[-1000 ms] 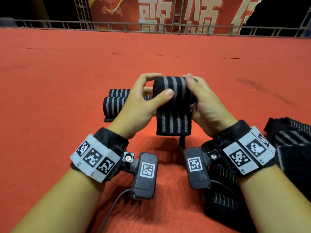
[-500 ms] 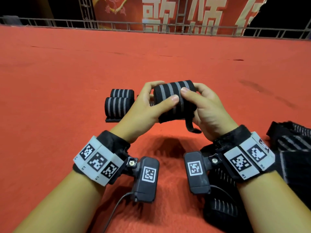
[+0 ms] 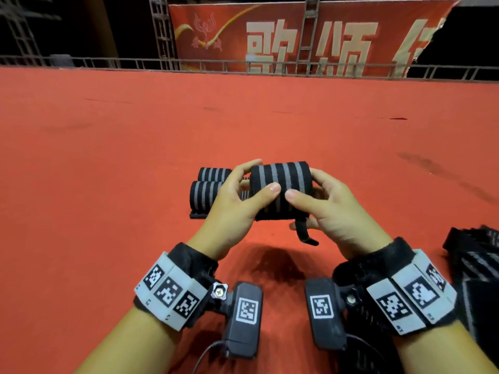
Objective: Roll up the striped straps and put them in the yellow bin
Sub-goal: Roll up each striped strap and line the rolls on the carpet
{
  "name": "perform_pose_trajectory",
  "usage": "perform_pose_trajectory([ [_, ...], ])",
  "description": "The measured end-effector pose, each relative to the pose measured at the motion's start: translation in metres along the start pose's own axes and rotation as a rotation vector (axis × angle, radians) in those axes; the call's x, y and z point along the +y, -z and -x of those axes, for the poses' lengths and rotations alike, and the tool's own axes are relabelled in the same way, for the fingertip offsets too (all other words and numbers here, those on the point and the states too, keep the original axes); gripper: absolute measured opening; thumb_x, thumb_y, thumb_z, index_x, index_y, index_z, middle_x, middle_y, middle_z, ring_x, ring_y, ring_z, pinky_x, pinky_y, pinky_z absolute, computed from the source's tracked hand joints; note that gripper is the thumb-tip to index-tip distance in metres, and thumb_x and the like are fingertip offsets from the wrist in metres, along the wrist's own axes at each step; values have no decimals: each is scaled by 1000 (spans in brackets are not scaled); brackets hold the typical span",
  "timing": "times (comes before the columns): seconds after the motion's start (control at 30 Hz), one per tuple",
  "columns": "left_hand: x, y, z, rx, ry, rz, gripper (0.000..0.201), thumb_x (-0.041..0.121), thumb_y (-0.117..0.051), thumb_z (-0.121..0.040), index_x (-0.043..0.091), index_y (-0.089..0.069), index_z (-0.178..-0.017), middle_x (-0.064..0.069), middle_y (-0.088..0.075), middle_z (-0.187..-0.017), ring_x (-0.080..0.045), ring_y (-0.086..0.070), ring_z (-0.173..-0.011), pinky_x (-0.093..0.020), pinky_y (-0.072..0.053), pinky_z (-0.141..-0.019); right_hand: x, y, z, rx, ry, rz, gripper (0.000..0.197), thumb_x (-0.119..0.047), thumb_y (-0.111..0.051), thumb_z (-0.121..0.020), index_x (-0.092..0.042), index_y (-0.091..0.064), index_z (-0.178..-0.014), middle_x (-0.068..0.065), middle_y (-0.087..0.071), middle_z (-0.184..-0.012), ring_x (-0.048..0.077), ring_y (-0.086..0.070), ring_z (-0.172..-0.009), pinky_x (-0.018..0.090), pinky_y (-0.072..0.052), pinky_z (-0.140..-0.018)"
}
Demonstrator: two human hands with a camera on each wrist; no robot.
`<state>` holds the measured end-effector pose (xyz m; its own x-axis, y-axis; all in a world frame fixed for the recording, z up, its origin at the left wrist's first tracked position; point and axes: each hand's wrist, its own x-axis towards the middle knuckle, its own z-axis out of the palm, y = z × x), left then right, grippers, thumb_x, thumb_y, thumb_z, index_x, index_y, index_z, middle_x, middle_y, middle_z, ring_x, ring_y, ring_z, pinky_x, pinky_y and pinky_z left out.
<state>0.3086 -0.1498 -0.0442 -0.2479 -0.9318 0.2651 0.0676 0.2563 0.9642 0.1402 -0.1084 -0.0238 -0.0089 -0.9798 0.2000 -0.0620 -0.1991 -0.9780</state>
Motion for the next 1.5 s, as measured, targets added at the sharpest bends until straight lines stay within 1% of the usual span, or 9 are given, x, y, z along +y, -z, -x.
perform_pose_trajectory([
  [0.17,7,36,17,163,62,-84,74,61,-74,-62,25,-44,-118,-3,-63,-120,-20,-65,-107,-34,-53,-73,-12,-41,-1,-47,-58,123,26,-19,-64,-91,-24,-62,-117,1,-65,-91,9,-61,-72,26,-46,-52],
  [0.33,-18,93,37,230,266,-147,75,55,-81,-60,10,-53,-114,-13,-68,-113,-22,-69,-100,-47,-57,-85,13,-106,-3,-157,-342,61,24,-18,-63,-92,-16,-62,-116,5,-69,-91,21,-65,-69,27,-49,-55],
  [0.47,-37,113,48,228,394,-257,38,26,-73,-86,6,-54,-112,-11,-66,-106,-24,-65,-91,-33,-49,-72,42,-139,-2,-111,-432,271,21,-23,-64,-90,-17,-65,-110,-1,-65,-84,10,-55,-61,22,-39,-50],
  [0.6,-47,123,40,128,474,-340,25,16,-66,-88,7,-61,-111,-10,-69,-108,-26,-66,-100,-40,-53,-92,60,-156,-16,-44,-436,315,12,-15,-65,-90,-13,-60,-100,-1,-59,-71,9,-53,-52,20,-43,-41],
  [0.73,-50,127,20,111,442,-337,25,0,-55,-91,4,-60,-115,-11,-65,-105,-25,-62,-95,-32,-51,-85,74,-161,-47,80,-438,350,23,-21,-71,-84,-15,-54,-99,7,-67,-97,23,-68,-85,44,-60,-72],
  [0.9,-52,127,-8,97,434,-269,29,-10,-49,-91,7,-57,-114,-7,-64,-92,-22,-62,-84,-29,-52,-74,82,-160,-82,190,-372,491,44,-30,-73,-78,-21,-38,-104,1,-57,-103,25,-63,-98,45,-56,-84],
  [1.1,-50,122,-13,90,452,-266,22,-1,-57,-93,15,-54,-108,-11,-64,-114,-23,-62,-96,-36,-52,-88,80,-157,-88,201,-333,600,54,-31,-71,-82,-11,-42,-123,7,-57,-117,21,-55,-96,25,-39,-77],
  [1.27,-21,105,10,161,302,-443,69,30,-72,-87,10,-37,-144,4,-51,-129,-18,-54,-116,-32,-43,-99,46,-138,-52,106,-249,630,55,-41,-72,-81,-12,-46,-121,2,-57,-107,24,-59,-100,32,-45,-77],
  [1.5,43,7,74,64,70,-492,32,34,-64,-91,19,-58,-119,2,-62,-116,-18,-59,-108,-32,-44,-86,-33,-55,52,171,-83,666,14,-28,-69,-84,-19,-61,-91,-2,-65,-91,20,-61,-89,29,-47,-75],
])
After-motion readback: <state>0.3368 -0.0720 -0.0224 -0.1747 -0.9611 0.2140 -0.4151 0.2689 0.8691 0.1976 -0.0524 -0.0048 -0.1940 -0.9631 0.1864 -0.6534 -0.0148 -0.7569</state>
